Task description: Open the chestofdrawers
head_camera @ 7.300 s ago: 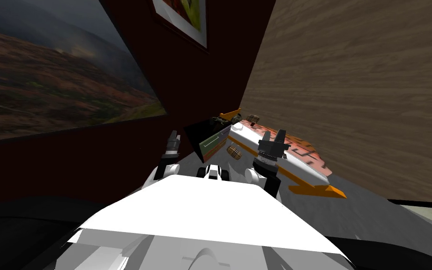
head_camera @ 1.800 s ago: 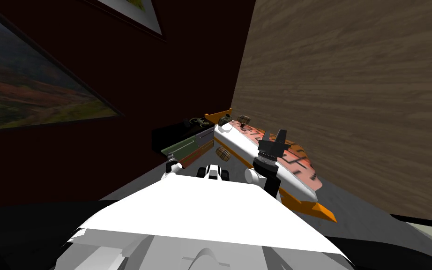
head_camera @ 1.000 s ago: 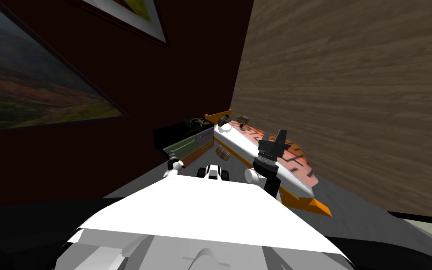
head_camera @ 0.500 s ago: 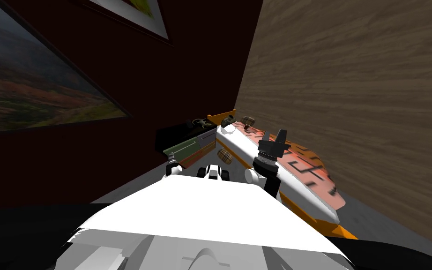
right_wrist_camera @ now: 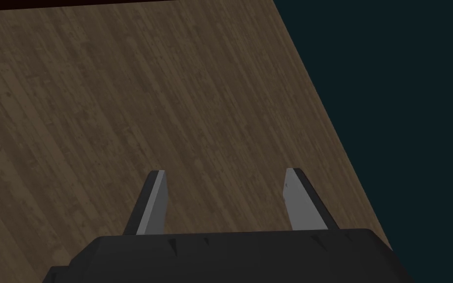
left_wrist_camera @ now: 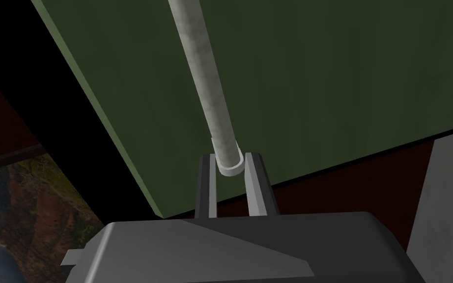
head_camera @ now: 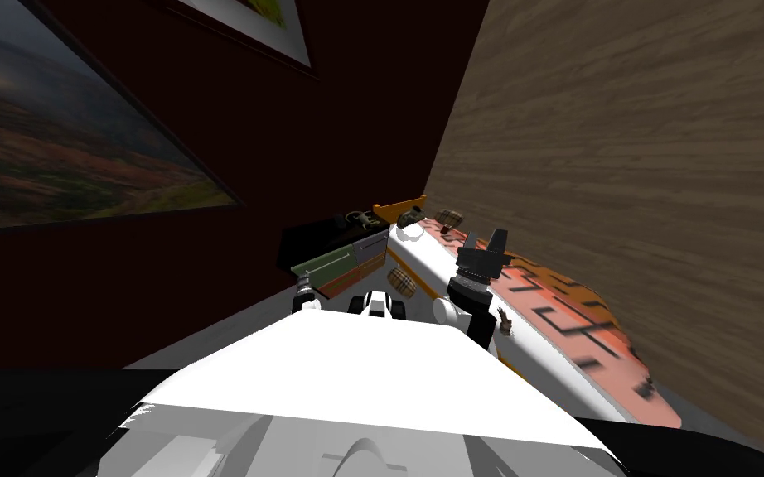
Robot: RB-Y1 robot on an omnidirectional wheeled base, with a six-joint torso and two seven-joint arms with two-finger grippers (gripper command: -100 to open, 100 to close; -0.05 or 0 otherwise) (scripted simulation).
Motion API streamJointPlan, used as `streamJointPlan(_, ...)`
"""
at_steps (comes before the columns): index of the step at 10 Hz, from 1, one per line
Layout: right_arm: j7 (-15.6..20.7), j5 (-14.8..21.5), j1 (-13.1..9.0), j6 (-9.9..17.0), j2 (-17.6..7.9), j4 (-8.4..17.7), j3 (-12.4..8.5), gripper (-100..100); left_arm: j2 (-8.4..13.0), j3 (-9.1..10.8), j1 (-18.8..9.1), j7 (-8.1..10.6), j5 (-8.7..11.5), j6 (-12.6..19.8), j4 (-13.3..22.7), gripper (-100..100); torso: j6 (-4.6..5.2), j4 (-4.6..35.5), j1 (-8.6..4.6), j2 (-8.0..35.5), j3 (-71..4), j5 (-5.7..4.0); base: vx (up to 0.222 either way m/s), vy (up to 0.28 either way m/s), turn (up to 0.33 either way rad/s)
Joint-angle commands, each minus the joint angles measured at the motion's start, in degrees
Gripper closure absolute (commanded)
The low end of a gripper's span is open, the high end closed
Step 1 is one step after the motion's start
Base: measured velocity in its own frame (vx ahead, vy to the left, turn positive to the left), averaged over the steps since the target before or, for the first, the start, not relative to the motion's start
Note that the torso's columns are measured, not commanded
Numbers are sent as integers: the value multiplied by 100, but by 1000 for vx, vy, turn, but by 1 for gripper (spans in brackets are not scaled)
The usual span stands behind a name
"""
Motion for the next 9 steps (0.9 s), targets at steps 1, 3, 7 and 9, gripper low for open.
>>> streamJointPlan(1,0,0,-1,0,0,0,0,0,-117,-388,448,251,-58,38,-431,100,6,-1,-2,12,6,4,107,5,192)
streamJointPlan(3,0,0,-2,0,0,0,1,0,-183,-664,796,409,-96,51,-718,100,5,-3,-5,17,11,9,114,0,153)
streamJointPlan(7,0,0,-2,0,0,0,1,0,-229,-884,1287,546,-120,76,-1192,100,40,6,-37,5,5,7,80,-17,116)
streamJointPlan(9,0,0,-4,1,1,1,2,0,-222,-946,1359,571,-140,152,-1294,100,32,13,-49,42,25,4,-101,-80,0)
